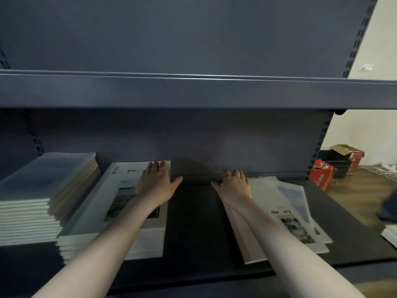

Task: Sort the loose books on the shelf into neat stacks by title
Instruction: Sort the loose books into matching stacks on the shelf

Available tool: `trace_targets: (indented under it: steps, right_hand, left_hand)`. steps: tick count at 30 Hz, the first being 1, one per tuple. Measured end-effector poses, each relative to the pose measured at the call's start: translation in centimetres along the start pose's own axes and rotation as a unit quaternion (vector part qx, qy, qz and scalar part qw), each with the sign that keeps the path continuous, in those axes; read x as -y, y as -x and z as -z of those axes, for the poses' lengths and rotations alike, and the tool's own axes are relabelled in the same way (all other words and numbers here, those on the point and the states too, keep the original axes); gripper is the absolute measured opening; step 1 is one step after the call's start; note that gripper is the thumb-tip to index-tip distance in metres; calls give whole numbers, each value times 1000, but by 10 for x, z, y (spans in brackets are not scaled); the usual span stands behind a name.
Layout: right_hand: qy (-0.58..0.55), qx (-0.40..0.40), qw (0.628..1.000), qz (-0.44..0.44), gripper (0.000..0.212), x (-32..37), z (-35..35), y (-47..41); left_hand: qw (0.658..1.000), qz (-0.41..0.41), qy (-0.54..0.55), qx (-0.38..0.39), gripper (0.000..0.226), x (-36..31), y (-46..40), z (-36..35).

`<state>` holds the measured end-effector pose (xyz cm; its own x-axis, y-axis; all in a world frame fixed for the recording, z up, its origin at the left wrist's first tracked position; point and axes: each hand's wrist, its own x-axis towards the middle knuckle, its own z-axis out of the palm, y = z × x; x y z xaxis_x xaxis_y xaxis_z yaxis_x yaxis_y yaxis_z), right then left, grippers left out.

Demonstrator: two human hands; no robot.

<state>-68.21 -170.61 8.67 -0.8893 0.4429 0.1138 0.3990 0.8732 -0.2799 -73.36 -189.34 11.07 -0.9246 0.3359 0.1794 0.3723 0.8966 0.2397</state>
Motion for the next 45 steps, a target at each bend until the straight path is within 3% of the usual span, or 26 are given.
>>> trace_targets:
  steps: [7,12,18,22,31,35,39,41,45]
  right_hand:
    - [22,6,999,-35,67,-76,14,5]
    - [57,28,995,-75,64,-128,17,7]
    - [61,44,991,-111,67,-178,9,6]
    - [47,51,989,-127,77,-190,-1,5]
    - [93,30,987,-126,83,-185,-9,2]
    - [101,-14,989,-110,78,-185,-19,0]
    - [96,-34,989,-105,72,-184,-24,-3]
    - [98,-41,989,-105,70,-183,-23,-3]
    - [99,-53,988,-105,64,-181,-22,-3]
  left_hand:
    - [999,-35,-19,9,76,-79,4,-27]
    - [995,-52,-17,78,79,-122,10,-58]
    - [995,-25,-6,99,81,-151,13,-100]
    - [991,-2,8,131,87,-160,17,-119]
    - [986,68,112,101,77,-167,8,-119]
    - [945,172,264,91,73,-159,-2,-116]
    - [871,197,440,101,31,-145,-4,-111]
    - [831,198,504,131,27,-143,-1,-110]
    - [822,189,522,127,28,-146,10,-114]
